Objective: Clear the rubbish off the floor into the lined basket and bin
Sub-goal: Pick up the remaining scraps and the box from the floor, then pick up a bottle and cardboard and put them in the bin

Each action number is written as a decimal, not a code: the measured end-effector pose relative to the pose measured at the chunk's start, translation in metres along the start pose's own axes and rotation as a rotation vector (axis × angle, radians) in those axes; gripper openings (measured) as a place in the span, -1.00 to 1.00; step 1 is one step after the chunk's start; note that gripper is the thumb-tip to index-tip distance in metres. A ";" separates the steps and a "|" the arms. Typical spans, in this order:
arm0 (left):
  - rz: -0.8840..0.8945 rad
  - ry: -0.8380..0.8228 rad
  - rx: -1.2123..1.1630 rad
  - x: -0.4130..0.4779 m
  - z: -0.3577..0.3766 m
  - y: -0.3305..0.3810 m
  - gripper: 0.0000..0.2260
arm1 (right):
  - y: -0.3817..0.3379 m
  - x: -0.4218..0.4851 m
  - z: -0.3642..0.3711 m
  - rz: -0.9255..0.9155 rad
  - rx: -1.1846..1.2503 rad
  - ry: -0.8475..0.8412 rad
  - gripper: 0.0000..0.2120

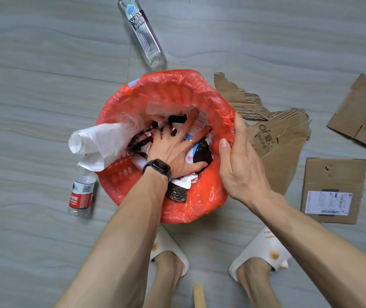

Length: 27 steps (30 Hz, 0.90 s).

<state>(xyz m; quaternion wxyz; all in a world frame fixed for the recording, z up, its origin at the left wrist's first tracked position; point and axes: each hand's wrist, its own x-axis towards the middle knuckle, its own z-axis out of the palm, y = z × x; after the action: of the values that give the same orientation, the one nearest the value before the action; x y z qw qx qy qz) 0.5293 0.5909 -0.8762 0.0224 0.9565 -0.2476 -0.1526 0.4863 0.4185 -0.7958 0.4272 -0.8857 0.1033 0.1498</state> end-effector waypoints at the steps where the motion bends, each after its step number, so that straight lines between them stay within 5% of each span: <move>1: 0.001 0.005 -0.006 0.002 0.006 -0.003 -0.23 | 0.001 0.000 0.002 -0.003 0.019 0.013 -0.46; 21: 0.054 -0.144 0.175 0.004 0.023 -0.009 -0.20 | 0.017 0.006 0.012 -0.137 0.027 0.170 -0.36; 27: 0.006 -0.122 0.213 -0.035 -0.029 0.013 -0.34 | 0.003 -0.013 0.003 0.062 0.001 0.007 -0.40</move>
<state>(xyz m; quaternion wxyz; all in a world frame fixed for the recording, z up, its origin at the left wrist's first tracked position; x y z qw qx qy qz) 0.5030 0.5953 -0.8373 -0.0941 0.9416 -0.2664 -0.1831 0.4731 0.4200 -0.7952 0.4226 -0.8823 0.1322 0.1596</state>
